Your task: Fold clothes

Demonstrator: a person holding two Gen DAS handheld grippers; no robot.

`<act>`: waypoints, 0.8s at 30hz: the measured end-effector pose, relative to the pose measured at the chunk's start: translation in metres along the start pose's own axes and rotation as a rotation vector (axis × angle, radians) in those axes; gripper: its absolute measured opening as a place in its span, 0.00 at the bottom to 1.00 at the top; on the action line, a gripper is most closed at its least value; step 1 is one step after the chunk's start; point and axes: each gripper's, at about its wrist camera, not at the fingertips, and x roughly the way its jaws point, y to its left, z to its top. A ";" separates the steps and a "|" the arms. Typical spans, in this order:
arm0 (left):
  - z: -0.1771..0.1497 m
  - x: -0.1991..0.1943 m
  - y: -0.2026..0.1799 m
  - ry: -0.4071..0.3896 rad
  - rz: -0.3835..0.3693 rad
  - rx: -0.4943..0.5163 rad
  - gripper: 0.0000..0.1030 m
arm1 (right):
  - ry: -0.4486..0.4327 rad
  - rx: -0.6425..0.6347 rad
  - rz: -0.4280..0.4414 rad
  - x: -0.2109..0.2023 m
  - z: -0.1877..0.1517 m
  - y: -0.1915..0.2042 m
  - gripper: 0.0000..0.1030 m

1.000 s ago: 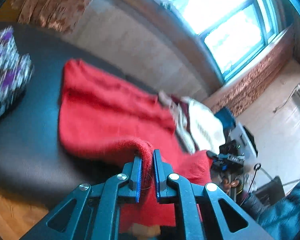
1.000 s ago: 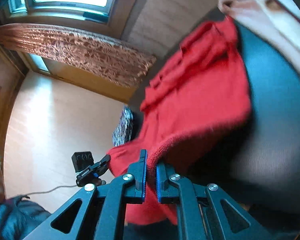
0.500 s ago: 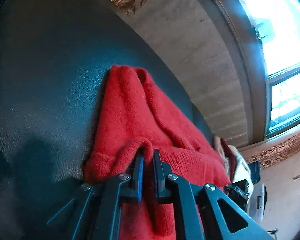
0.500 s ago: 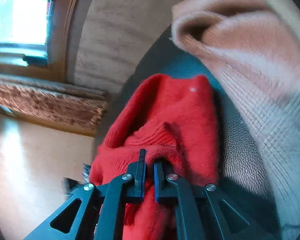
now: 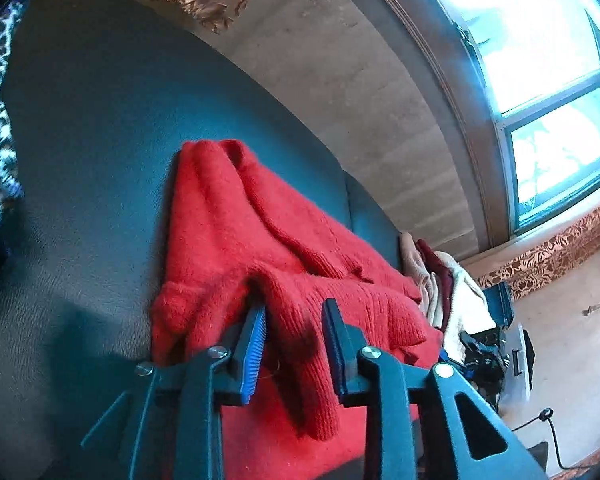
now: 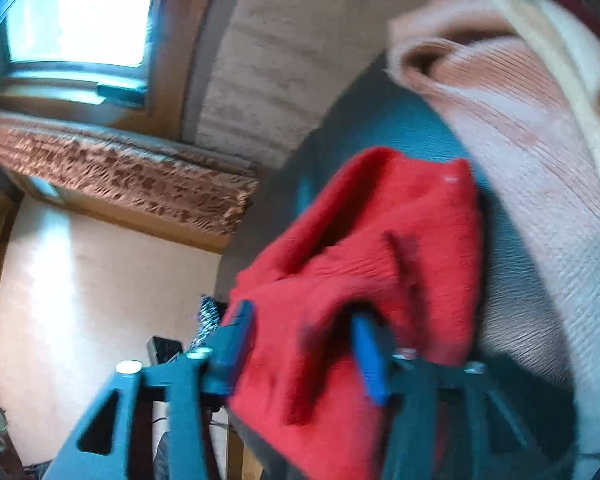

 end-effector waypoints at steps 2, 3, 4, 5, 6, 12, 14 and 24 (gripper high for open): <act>-0.003 -0.005 0.002 -0.004 0.000 0.000 0.28 | 0.041 -0.023 -0.015 0.004 -0.008 0.012 0.62; -0.006 -0.008 0.001 -0.009 0.001 0.005 0.29 | 0.060 -0.037 -0.035 0.007 -0.011 0.016 0.63; -0.009 -0.011 0.000 -0.014 0.002 0.010 0.30 | 0.077 -0.048 -0.041 0.008 -0.016 0.019 0.64; -0.013 -0.014 -0.001 -0.018 0.002 0.016 0.31 | 0.095 -0.058 -0.044 0.010 -0.020 0.023 0.65; -0.016 -0.016 -0.001 -0.021 0.004 0.018 0.33 | 0.110 -0.063 -0.043 0.012 -0.024 0.024 0.67; -0.023 -0.013 0.008 -0.007 -0.017 -0.025 0.44 | 0.140 -0.069 -0.118 0.048 -0.036 0.018 0.68; -0.024 -0.009 0.005 0.003 -0.029 -0.020 0.45 | 0.111 -0.081 -0.140 0.052 -0.036 0.017 0.62; -0.025 0.016 -0.021 0.089 -0.014 0.106 0.06 | 0.058 -0.109 -0.175 0.040 -0.036 0.019 0.12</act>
